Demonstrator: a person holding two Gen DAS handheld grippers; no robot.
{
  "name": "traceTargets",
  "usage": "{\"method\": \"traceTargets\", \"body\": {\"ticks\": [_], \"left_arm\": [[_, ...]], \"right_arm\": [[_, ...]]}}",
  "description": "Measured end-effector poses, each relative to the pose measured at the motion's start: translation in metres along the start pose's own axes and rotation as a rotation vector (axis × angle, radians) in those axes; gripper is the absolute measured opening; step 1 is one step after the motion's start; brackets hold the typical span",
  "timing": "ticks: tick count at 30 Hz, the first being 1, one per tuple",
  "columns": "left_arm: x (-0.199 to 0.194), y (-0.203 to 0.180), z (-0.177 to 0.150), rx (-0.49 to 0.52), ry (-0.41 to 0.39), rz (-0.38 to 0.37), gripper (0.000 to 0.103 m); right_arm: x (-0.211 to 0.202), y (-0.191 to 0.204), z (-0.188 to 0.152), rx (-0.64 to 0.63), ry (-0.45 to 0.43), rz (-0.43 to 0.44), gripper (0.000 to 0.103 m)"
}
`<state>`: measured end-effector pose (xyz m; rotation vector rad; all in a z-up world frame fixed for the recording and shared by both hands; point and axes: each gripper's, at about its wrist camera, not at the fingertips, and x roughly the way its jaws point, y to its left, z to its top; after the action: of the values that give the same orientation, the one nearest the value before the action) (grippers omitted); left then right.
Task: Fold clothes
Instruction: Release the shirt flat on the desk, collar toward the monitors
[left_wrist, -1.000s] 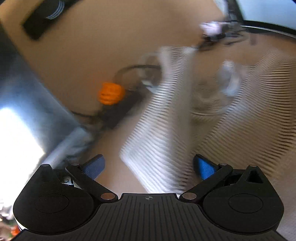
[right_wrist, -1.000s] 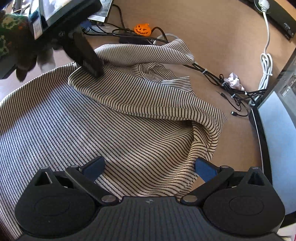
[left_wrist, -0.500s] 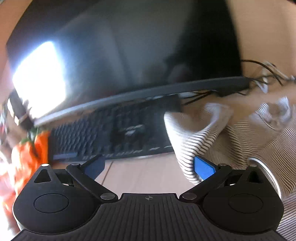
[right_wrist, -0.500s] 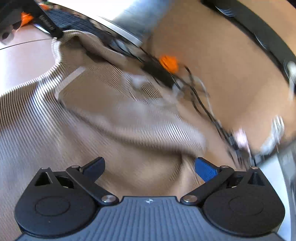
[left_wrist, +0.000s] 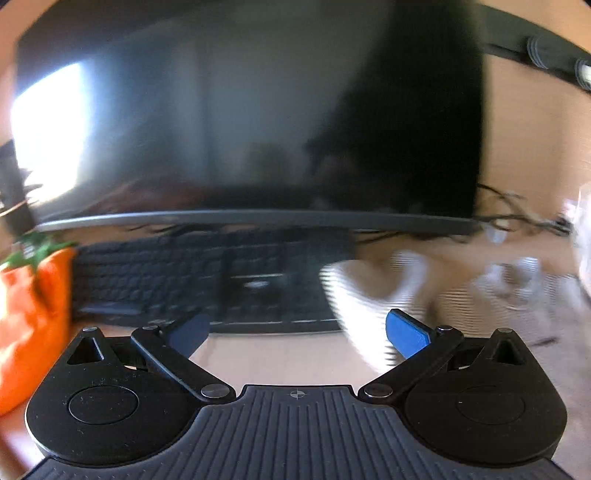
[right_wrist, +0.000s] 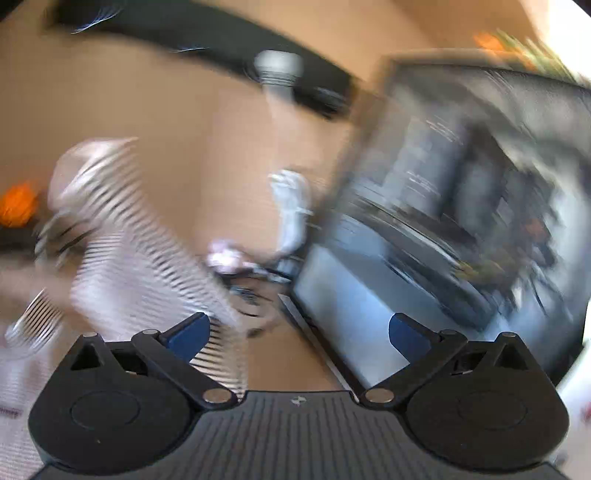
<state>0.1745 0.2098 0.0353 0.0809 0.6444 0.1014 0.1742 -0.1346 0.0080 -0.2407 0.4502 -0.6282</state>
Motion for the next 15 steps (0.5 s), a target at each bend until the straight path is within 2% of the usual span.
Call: {"method": "traceTargets", "body": {"ticks": [3, 5, 7, 11, 15], "left_arm": [[0.011, -0.029, -0.002, 0.085, 0.001, -0.007, 0.103], [0.018, -0.044, -0.002, 0.128, 0.008, 0.011, 0.103], [0.024, -0.058, -0.002, 0.171, 0.015, 0.027, 0.103], [0.038, -0.081, -0.003, 0.260, 0.030, 0.069, 0.103], [0.038, -0.085, -0.005, 0.265, 0.038, 0.062, 0.103]], "right_arm": [[-0.009, -0.017, -0.003, -0.036, -0.019, 0.009, 0.103], [-0.016, -0.020, -0.010, -0.059, -0.001, 0.084, 0.103], [-0.024, -0.022, -0.019, -0.067, 0.040, 0.199, 0.103], [-0.026, -0.002, -0.041, -0.133, 0.165, 0.512, 0.103], [-0.032, 0.010, -0.053, -0.122, 0.225, 0.688, 0.103]]}}
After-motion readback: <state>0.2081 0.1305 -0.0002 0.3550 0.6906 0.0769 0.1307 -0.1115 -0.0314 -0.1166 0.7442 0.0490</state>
